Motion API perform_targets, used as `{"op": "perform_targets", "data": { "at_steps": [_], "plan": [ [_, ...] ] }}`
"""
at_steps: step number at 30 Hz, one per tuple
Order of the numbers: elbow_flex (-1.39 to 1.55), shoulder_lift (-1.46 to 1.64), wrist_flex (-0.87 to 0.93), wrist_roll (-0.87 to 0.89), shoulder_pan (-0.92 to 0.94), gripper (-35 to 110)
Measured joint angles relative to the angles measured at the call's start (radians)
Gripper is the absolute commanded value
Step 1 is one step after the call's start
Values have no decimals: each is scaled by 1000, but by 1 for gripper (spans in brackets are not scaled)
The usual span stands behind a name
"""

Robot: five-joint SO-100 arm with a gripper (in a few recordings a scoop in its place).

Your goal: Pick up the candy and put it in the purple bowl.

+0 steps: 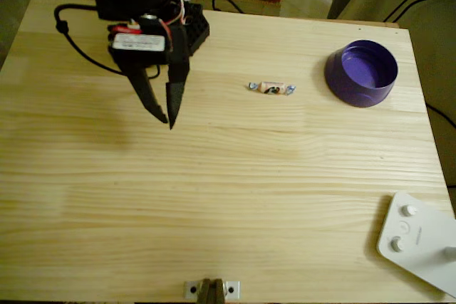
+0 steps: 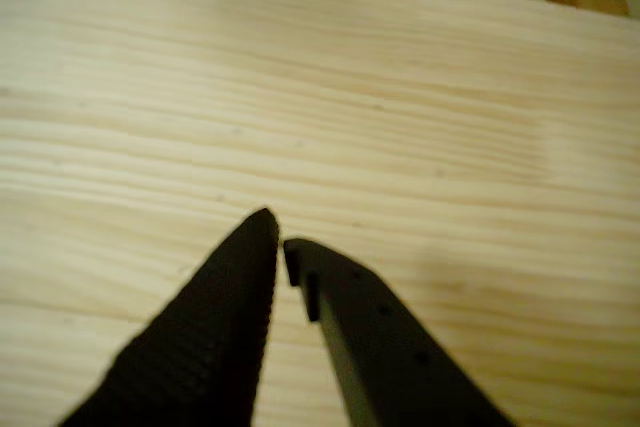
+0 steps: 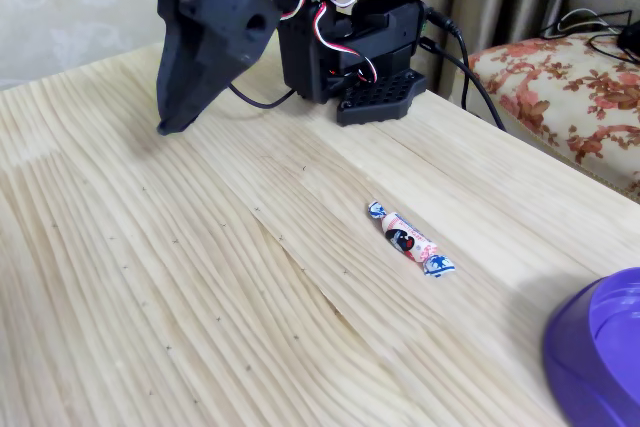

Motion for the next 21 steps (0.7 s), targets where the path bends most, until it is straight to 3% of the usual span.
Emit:
{"op": "perform_targets", "data": {
  "at_steps": [7,21],
  "plan": [
    [-28,-69,-12,-110,-11,0],
    [-489,-604,35,-339,-133,0]
  ]
}}
